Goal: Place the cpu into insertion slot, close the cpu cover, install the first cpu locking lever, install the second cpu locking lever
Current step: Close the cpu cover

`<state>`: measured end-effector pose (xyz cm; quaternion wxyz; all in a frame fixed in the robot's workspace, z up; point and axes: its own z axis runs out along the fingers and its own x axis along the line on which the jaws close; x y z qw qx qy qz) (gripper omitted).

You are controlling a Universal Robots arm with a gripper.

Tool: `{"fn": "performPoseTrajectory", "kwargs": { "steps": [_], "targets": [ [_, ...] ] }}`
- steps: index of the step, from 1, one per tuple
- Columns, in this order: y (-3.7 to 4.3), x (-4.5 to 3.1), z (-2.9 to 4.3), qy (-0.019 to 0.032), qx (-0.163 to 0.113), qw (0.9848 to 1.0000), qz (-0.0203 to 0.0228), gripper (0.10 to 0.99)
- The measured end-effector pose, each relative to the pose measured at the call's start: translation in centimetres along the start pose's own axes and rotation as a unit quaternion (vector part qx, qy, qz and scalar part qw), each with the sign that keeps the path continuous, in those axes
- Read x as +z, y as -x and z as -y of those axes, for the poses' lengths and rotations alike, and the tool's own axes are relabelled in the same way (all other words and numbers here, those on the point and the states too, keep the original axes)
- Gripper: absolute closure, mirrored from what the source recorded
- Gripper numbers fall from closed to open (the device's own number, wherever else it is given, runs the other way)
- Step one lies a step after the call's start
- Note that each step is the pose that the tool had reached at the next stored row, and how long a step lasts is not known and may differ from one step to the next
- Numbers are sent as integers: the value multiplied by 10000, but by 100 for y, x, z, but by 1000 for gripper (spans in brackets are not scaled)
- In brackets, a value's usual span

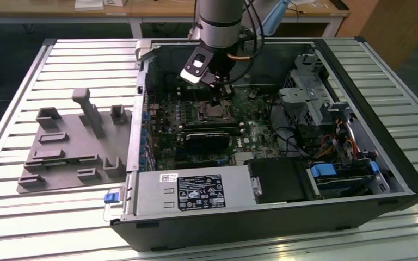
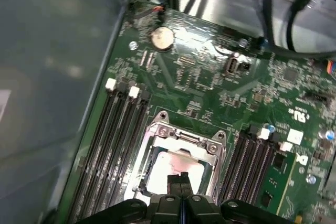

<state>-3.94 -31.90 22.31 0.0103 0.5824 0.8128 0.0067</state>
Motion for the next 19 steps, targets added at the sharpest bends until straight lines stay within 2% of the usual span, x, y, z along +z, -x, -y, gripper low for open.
{"fn": "performPoseTrajectory", "kwargs": {
  "steps": [5, 10, 14, 19],
  "targets": [
    [0, 2, 0, 3, -460, 9989, -6, 984],
    [0, 5, 0, 5, -914, 9958, -13, 984],
    [0, 7, 0, 8, -1272, 9919, -18, 984],
    [0, 10, 0, 10, -1724, 9850, -25, 984]
  ]
}}
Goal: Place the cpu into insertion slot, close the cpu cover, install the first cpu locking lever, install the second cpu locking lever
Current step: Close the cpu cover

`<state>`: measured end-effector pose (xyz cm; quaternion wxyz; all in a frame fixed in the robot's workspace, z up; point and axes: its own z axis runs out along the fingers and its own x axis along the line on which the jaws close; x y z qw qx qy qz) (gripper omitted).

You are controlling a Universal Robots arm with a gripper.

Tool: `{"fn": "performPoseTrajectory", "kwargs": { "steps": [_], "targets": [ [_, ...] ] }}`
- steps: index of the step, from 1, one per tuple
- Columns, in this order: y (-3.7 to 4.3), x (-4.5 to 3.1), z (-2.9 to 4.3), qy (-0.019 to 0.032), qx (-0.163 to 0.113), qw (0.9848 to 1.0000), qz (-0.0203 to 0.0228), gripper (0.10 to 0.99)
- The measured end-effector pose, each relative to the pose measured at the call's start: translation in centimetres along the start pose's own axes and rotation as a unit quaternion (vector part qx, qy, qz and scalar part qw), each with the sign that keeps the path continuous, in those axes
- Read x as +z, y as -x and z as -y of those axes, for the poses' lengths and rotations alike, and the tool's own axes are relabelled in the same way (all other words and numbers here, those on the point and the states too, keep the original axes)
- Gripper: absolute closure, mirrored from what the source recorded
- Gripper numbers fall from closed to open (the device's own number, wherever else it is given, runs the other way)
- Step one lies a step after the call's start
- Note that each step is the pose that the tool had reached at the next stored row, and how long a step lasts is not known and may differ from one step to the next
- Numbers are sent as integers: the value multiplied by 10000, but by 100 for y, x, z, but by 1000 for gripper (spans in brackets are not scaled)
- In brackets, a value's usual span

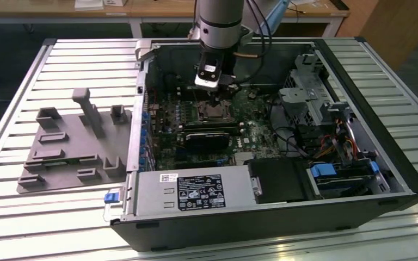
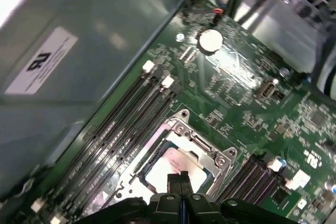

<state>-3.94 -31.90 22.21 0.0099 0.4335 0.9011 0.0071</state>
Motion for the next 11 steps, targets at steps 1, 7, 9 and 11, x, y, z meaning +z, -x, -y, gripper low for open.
{"fn": "performPoseTrajectory", "kwargs": {
  "steps": [1, 7, 9, 11],
  "targets": [
    [0, 1, 0, -1, -89, 10000, 0, 984],
    [0, 5, 0, -9, -638, 9980, 7, 984],
    [0, 7, 0, -10, -817, 9967, 7, 984],
    [0, 9, 0, -12, -996, 9950, 8, 984]
  ]
}}
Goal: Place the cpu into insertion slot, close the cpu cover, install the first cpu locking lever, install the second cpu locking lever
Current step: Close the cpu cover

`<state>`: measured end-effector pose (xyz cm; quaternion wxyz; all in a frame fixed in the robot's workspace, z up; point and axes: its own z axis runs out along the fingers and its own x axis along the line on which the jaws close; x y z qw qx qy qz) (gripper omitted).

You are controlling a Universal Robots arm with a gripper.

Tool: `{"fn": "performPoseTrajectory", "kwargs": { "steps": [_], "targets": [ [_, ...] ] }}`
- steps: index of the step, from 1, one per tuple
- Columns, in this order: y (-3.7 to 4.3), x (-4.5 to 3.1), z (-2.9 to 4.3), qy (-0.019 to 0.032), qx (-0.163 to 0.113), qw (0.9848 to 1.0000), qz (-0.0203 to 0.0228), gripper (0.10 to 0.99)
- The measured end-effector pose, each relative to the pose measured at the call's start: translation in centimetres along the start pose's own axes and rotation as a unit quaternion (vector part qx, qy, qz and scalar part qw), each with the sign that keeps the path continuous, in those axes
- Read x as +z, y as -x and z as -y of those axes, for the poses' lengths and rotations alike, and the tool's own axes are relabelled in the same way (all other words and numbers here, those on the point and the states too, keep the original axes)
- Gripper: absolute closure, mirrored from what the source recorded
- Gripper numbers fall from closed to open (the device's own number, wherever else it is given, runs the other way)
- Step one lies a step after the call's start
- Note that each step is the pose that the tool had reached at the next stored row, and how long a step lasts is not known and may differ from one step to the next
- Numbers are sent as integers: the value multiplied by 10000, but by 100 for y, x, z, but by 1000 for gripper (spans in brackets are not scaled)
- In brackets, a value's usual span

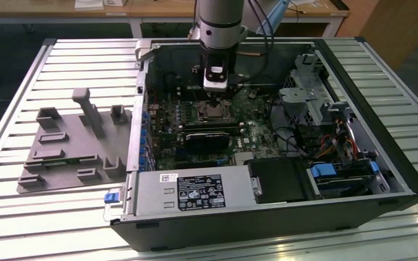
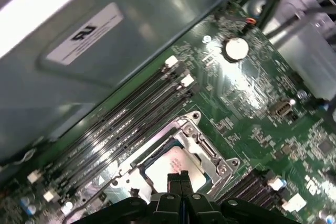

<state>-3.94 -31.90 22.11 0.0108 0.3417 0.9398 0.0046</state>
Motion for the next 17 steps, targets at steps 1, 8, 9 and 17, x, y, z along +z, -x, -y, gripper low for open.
{"fn": "performPoseTrajectory", "kwargs": {
  "steps": [1, 8, 9, 17],
  "targets": [
    [0, 1, 0, -1, -90, 10000, 0, 984],
    [0, 14, 0, 8, -736, 9973, -7, 984],
    [0, 16, 0, 9, -822, 9966, -8, 984],
    [-1, 34, 0, 22, -1541, 9880, -19, 984]
  ]
}}
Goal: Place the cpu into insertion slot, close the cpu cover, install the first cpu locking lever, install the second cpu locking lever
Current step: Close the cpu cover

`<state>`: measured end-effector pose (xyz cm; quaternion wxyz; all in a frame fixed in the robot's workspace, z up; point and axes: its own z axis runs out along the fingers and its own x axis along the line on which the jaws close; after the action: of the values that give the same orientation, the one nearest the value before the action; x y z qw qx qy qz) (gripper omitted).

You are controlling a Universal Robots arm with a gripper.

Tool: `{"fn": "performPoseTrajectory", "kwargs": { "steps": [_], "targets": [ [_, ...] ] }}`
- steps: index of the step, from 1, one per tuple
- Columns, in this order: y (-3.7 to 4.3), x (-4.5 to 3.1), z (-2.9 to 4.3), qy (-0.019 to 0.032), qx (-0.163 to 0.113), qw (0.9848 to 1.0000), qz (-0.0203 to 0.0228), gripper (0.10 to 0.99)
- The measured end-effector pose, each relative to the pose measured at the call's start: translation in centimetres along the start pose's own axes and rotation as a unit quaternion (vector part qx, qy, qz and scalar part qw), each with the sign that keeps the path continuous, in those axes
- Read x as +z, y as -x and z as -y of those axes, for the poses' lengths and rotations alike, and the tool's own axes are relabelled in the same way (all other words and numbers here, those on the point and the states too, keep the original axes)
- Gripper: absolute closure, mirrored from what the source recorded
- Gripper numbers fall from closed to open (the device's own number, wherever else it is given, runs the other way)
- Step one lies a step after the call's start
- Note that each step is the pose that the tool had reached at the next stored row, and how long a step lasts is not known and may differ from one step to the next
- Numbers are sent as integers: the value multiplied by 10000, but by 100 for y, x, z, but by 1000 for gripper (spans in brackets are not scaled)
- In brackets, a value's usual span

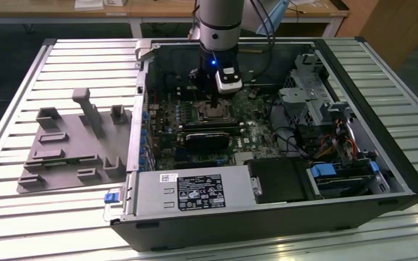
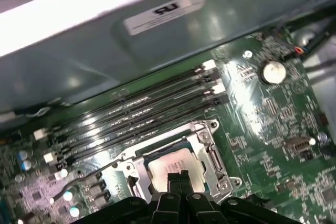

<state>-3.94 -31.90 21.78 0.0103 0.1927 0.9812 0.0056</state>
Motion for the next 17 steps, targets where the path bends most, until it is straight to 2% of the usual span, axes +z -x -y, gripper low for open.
{"fn": "performPoseTrajectory", "kwargs": {
  "steps": [4, 7, 14, 15, 17],
  "targets": [
    [0, 7, 0, 6, -367, 9993, -6, 984],
    [0, 10, 0, 12, -637, 9980, -6, 984],
    [0, 23, 0, 46, -1180, 9930, 57, 984],
    [0, 28, 1, 55, -1381, 9904, 70, 984],
    [-24, 30, 10, 59, -1408, 9900, 79, 984]
  ]
}}
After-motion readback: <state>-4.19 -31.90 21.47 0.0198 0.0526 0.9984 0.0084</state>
